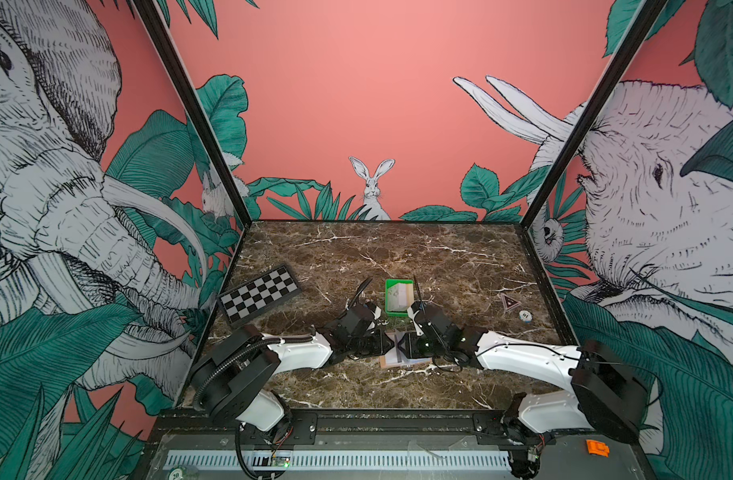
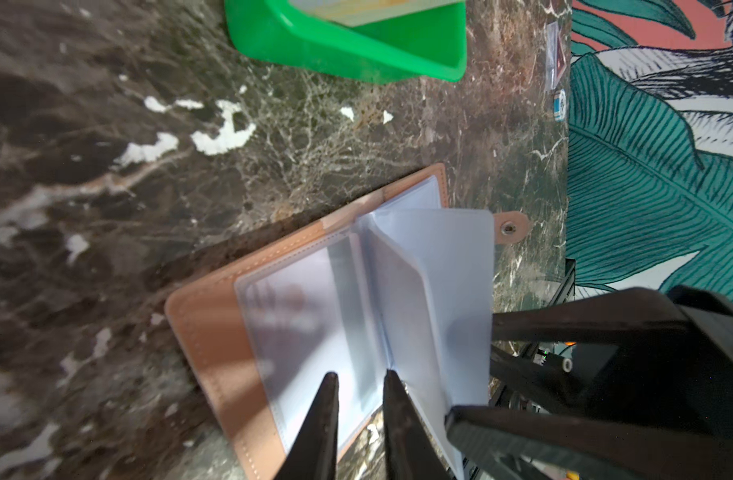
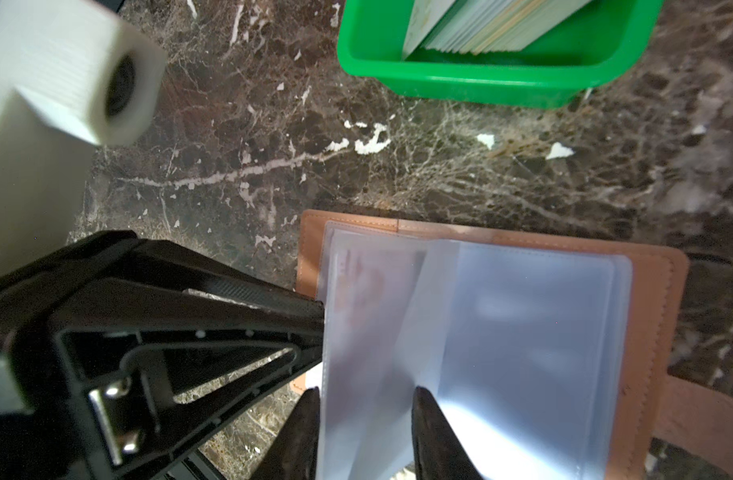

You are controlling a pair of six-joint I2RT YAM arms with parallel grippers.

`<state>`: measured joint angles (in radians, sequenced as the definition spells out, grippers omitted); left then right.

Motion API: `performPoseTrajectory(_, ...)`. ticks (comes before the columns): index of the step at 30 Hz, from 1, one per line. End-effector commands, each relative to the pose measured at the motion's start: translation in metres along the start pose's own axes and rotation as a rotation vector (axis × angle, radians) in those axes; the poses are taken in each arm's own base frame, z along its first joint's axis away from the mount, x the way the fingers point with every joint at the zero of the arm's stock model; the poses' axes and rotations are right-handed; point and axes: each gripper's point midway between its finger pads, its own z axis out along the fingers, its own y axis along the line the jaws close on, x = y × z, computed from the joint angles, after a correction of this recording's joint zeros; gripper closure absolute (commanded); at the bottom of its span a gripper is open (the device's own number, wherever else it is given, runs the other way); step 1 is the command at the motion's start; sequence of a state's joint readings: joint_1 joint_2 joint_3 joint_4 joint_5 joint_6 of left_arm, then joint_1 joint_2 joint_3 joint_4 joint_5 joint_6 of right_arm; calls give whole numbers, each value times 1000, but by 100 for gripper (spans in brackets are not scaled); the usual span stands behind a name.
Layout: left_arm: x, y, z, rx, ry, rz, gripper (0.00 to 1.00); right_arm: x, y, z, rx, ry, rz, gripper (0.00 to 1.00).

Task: Put the credit cards into the card holder

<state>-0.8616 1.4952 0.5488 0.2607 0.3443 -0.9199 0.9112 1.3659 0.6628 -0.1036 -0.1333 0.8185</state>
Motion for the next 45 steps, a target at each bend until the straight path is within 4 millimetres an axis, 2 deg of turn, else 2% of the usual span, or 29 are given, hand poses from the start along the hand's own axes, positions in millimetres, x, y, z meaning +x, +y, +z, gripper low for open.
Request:
performPoseTrajectory(1, -2, -3, 1, 20, -4, -2, 78, 0, -3, -4, 15, -15, -10, 61)
performPoseTrajectory(5, -3, -7, 3, 35, -2, -1, 78, 2, -7, -4, 29, -14, -4, 58)
performPoseTrajectory(12, -4, -7, 4, 33, 0, -2, 78, 0, -6, -10, 22, -32, -4, 43)
performPoseTrajectory(18, -2, -5, 0, 21, -4, -3, 78, 2, -15, -16, 68, -30, -8, 29)
performPoseTrajectory(24, 0, 11, -14, -74, -25, 0, 78, 2, -27, -36, 130, -54, -22, 17)
performPoseTrajectory(30, 0, 20, -33, -145, -42, 27, 77, -3, -36, -52, 174, -73, -48, 15)
performPoseTrajectory(37, -19, 3, -46, -138, -72, 93, 76, -28, -38, -67, 156, -115, -34, 15)
performPoseTrajectory(45, -64, -17, -41, -124, -101, 140, 76, -77, -37, -63, 114, -134, 11, 16)
